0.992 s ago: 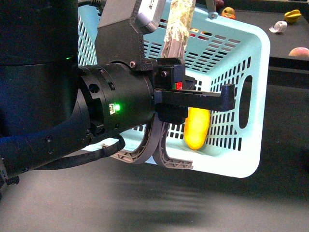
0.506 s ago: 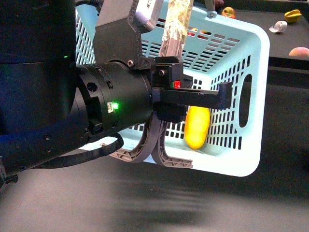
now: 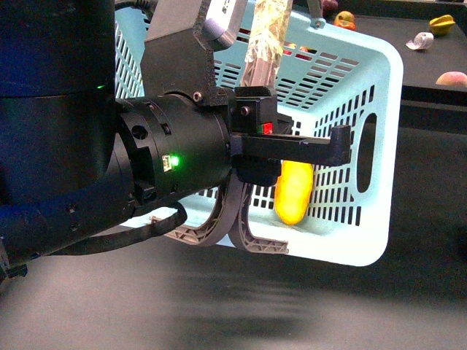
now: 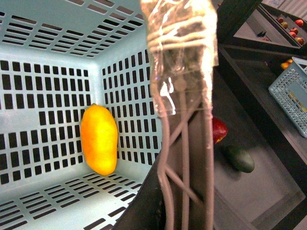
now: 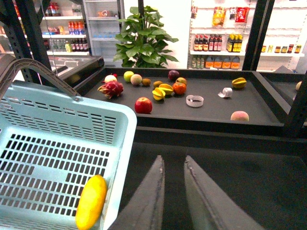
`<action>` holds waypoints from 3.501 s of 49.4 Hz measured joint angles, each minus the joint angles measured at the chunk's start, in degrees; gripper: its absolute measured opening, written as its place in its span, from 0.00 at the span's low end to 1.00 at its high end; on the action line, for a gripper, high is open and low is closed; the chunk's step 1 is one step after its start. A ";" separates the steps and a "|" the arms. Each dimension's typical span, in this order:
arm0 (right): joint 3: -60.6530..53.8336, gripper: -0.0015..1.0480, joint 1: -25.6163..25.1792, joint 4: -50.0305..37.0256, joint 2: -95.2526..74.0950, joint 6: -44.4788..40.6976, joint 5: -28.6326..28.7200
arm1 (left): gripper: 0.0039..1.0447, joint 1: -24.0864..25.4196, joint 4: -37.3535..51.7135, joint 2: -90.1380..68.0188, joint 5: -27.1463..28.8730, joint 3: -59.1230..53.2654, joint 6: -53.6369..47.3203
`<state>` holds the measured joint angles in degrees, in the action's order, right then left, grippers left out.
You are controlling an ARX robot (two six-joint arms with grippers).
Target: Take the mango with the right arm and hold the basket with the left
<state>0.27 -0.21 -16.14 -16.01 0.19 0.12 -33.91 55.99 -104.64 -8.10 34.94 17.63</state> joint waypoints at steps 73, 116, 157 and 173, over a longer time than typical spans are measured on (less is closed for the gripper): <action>0.07 0.92 0.02 16.04 15.78 -0.35 0.15 | 0.05 -0.02 7.89 -3.23 5.97 0.72 -3.45; 0.07 0.92 0.02 16.06 15.78 -0.37 0.15 | 0.05 12.17 -20.33 -15.26 42.03 25.51 63.89; 0.07 0.92 0.02 16.06 15.78 -0.37 0.15 | 0.93 13.22 -23.06 -9.44 44.13 20.35 68.00; 0.07 0.92 0.02 16.06 15.78 -0.37 0.15 | 0.92 20.85 -9.68 8.15 45.97 0.85 48.94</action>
<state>0.34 -0.19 -0.08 -0.23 -0.19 0.27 -13.06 46.30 -96.49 37.87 35.79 66.57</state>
